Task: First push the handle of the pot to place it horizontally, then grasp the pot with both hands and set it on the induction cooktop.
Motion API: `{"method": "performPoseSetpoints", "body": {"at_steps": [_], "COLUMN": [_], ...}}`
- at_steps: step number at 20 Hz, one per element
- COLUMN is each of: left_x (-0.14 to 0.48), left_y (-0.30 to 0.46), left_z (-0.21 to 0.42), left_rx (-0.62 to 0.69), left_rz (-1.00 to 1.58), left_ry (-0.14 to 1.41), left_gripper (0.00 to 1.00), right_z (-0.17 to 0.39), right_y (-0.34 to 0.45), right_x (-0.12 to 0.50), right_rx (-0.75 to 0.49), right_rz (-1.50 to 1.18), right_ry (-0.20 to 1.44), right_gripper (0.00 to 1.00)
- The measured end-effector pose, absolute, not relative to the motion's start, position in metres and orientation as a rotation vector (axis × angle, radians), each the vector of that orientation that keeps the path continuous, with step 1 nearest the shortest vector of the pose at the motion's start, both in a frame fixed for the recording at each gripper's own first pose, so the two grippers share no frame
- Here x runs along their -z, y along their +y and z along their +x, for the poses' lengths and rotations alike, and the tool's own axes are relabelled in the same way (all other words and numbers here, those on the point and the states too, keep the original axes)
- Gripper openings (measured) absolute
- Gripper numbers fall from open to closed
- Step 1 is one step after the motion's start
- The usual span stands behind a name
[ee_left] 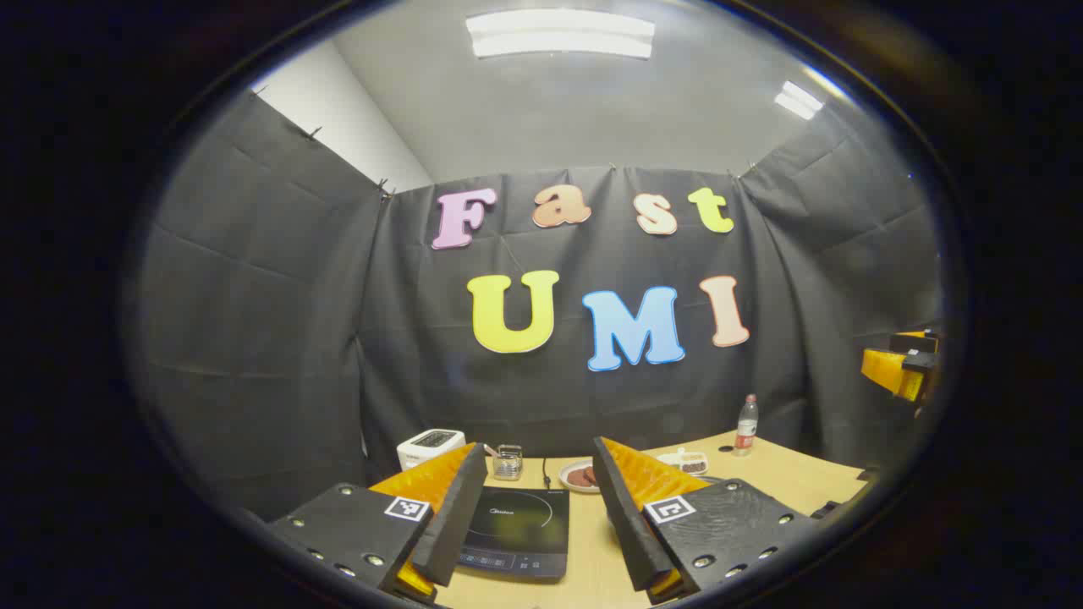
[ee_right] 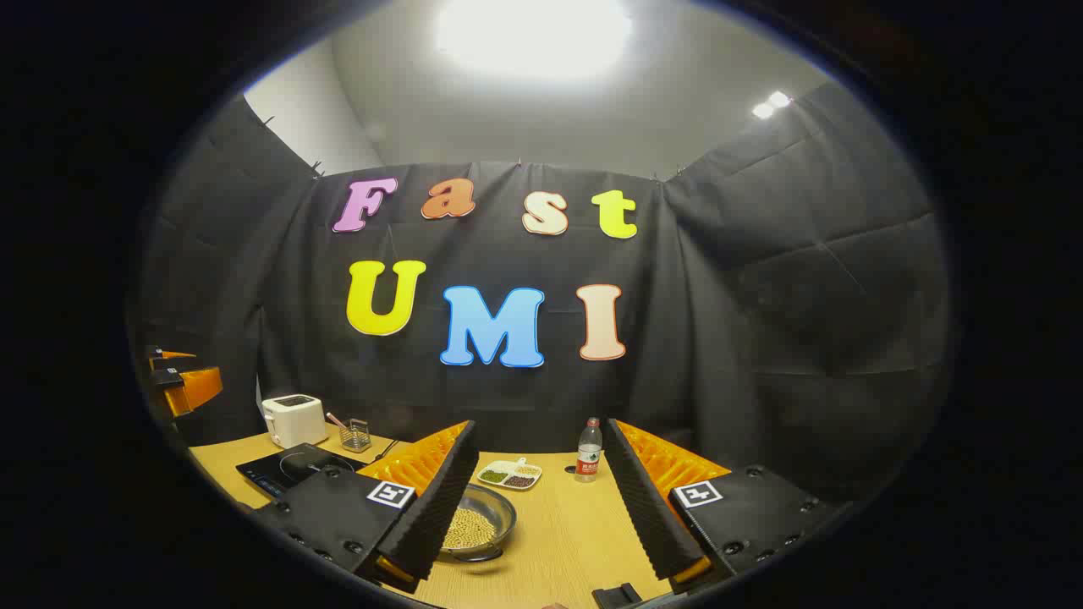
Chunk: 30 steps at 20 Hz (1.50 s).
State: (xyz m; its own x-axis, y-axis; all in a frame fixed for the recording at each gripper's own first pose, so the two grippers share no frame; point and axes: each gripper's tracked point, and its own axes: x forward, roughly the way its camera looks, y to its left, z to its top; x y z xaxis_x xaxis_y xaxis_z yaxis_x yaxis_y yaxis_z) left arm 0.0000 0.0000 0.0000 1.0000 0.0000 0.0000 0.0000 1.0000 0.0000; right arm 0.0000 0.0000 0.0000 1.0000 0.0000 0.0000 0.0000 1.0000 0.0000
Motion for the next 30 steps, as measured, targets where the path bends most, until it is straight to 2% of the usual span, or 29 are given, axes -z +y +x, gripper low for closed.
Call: {"method": "performPoseSetpoints", "body": {"at_steps": [15, 17, 19, 20, 23, 24, 25, 28, 29, 30], "left_x": [-0.006, -0.005, -0.005, -0.005, -0.005, -0.005, -0.003, -0.002, 0.0, 0.0], "left_y": [0.003, 0.003, 0.003, 0.003, 0.004, 0.005, 0.005, 0.006, 0.006, 0.006], "left_z": [0.011, 0.012, 0.013, 0.015, 0.017, 0.017, 0.018, 0.018, 0.018, 0.018], "left_rx": [-0.009, -0.011, -0.013, -0.013, -0.013, -0.015, -0.014, -0.017, -0.018, -0.017], "left_rz": [0.02, 0.015, 0.014, 0.015, 0.018, 0.018, 0.018, 0.017, 0.016, 0.017], "left_ry": [-0.015, -0.013, -0.014, -0.015, -0.013, -0.012, -0.009, -0.005, -0.004, -0.004], "left_gripper": [0.74, 0.8, 0.8, 0.74, 0.74, 0.77, 0.74, 0.74, 0.74, 0.74], "right_z": [0.017, 0.019, 0.021, 0.021, 0.024, 0.025, 0.024, 0.026, 0.028, 0.028], "right_y": [-0.002, -0.002, -0.001, -0.001, -0.001, 0.0, 0.001, 0.001, 0.001, 0.002], "right_x": [0.008, 0.008, 0.007, 0.007, 0.009, 0.01, 0.01, 0.013, 0.014, 0.017], "right_rx": [0.021, 0.022, 0.02, 0.021, 0.021, 0.018, 0.014, 0.017, 0.015, 0.014], "right_rz": [0.018, 0.019, 0.025, 0.025, 0.026, 0.03, 0.036, 0.039, 0.037, 0.038], "right_ry": [0.024, 0.024, 0.023, 0.023, 0.032, 0.035, 0.04, 0.044, 0.049, 0.058], "right_gripper": [0.95, 0.95, 0.95, 0.95, 0.95, 0.95, 0.95, 0.95, 0.88, 0.85]}}
